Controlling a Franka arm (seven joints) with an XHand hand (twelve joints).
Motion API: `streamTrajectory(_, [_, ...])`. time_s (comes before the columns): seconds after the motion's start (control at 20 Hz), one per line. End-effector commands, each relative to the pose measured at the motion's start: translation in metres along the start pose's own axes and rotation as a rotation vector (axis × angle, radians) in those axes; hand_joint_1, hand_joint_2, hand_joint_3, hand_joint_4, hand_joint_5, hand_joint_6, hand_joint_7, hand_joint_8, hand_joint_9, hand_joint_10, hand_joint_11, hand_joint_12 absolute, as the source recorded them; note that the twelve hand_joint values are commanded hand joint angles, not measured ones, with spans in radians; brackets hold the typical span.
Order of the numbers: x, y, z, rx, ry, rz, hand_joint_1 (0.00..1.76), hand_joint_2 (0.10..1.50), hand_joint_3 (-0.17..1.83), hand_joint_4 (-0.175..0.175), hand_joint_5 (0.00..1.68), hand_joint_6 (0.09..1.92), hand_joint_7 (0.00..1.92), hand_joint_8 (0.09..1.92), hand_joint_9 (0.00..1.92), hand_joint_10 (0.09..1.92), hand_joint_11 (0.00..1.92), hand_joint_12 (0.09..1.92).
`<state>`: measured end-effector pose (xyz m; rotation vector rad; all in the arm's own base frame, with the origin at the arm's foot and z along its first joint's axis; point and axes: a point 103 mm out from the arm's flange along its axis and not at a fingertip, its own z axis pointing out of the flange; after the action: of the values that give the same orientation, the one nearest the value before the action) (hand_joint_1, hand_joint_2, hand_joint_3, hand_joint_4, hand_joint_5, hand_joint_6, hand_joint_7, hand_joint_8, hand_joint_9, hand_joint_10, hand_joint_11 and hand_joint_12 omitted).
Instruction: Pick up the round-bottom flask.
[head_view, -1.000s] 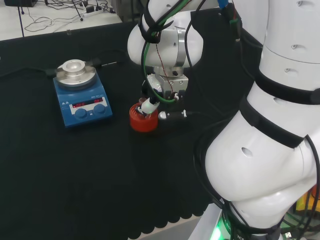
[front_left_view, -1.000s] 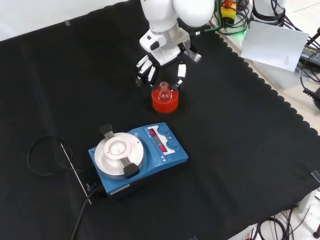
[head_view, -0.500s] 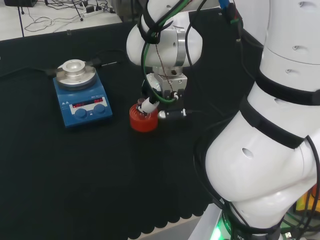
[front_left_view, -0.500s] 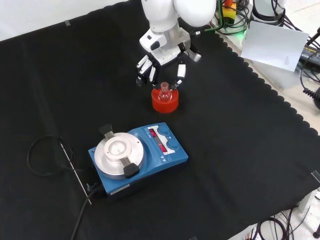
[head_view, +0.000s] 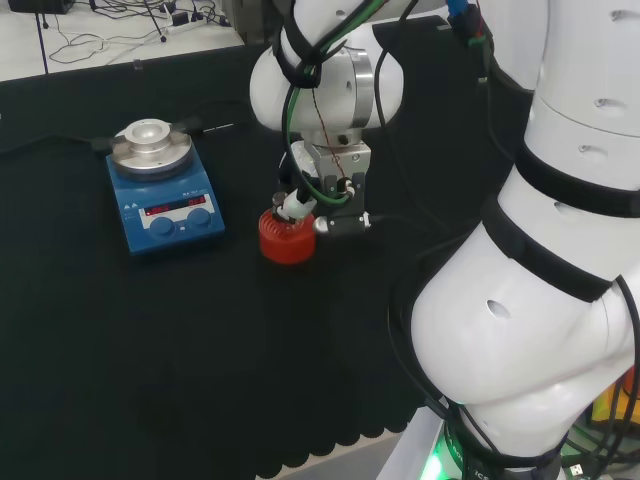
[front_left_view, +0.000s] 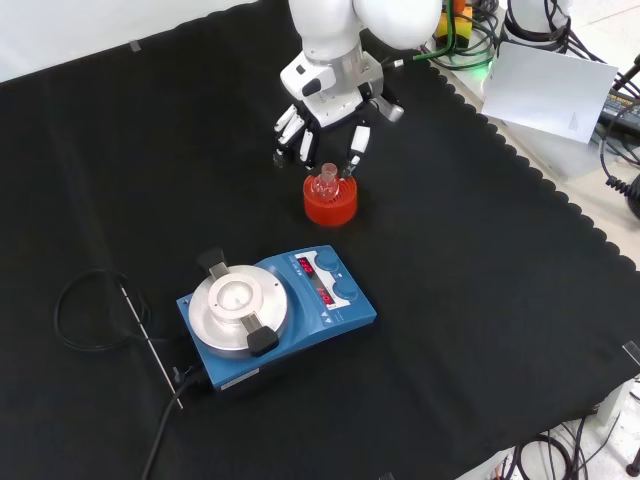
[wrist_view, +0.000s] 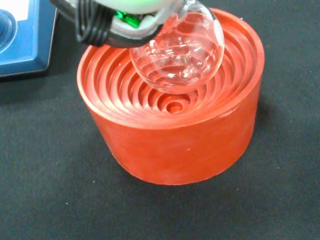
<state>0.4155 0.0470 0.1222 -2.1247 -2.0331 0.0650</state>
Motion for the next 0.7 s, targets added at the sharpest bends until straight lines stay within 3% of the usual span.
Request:
streamTrajectory(0.05, [-0.004, 0.0, -0.017, -0.001, 0.017, 0.016, 1.09, 0.72, 0.7, 0.118, 1.11, 0.98, 0.37, 0.68, 0.65, 0.59, 0.44, 1.3])
streamTrajectory(0.7, [0.002, 0.032, -0.096, -0.048, -0.006, -0.009, 1.1, 0.68, 0.76, 0.091, 1.12, 0.99, 0.37, 0.68, 0.66, 0.6, 0.45, 1.3])
